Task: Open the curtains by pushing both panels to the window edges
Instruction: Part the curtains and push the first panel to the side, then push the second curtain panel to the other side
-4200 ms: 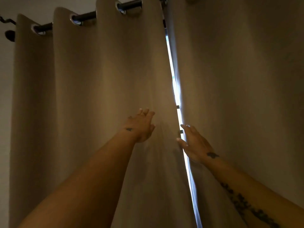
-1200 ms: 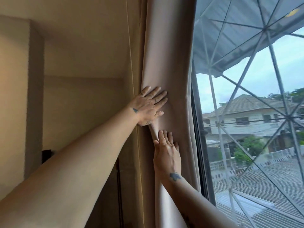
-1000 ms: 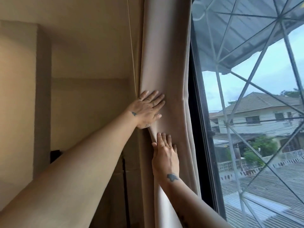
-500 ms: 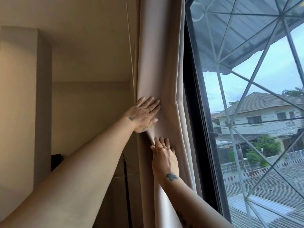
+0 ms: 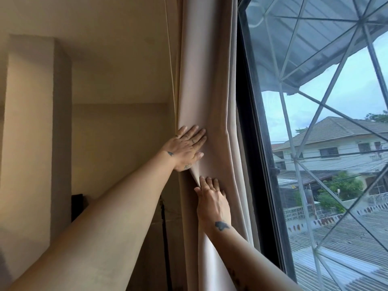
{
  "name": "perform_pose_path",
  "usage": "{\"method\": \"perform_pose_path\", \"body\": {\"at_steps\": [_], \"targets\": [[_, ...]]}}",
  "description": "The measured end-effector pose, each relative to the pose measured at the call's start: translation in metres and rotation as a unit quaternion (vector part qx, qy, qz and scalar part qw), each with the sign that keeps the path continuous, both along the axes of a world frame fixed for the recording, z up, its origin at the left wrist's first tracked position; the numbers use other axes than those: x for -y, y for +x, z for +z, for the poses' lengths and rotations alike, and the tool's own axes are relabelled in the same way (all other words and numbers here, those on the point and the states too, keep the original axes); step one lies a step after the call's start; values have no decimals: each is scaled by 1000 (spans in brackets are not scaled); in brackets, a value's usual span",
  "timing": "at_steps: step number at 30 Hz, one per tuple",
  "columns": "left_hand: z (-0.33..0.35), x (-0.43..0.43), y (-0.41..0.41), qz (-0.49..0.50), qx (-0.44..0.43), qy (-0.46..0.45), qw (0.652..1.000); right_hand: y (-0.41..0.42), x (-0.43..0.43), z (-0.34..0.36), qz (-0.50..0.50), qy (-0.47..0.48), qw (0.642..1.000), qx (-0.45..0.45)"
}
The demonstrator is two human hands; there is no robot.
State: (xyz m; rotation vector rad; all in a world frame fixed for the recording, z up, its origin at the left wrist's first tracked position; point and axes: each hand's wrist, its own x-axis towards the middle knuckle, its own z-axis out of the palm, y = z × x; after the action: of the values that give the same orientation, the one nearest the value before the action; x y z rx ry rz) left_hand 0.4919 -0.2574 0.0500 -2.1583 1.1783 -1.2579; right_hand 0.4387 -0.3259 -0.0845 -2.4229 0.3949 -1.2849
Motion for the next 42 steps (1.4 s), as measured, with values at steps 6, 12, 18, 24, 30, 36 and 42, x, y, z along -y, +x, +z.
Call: {"method": "perform_pose_path", "body": {"at_steps": [6,12,18,24,30,36,42], "targets": [[-8,-11,-13,-17,4,5,1000,-12,-9,-4,-6,1,1000,0],[-12,-23,-27,-47,-13,0,999,-29,-21,-18,-19,-11,999,34],[-18,-35,-46,-104,-26,-13,994,-68,-32,-28,-45,-40,998,-8],[-25,-42,-71,-169,-31,-32,985,-118,-28,-35,-124,-93,988,8],[-54,-27,-102,-265,-69,-50,961,-198,-23,-49,-246,-78,965,-42],[-92,-5,-148,-409,-173,-85,892,-304,-34,-53,-401,-123,906,-62],[-122,0,-217,-506,-240,-69,826,-404,-55,-27,-541,-178,817,-94]]}}
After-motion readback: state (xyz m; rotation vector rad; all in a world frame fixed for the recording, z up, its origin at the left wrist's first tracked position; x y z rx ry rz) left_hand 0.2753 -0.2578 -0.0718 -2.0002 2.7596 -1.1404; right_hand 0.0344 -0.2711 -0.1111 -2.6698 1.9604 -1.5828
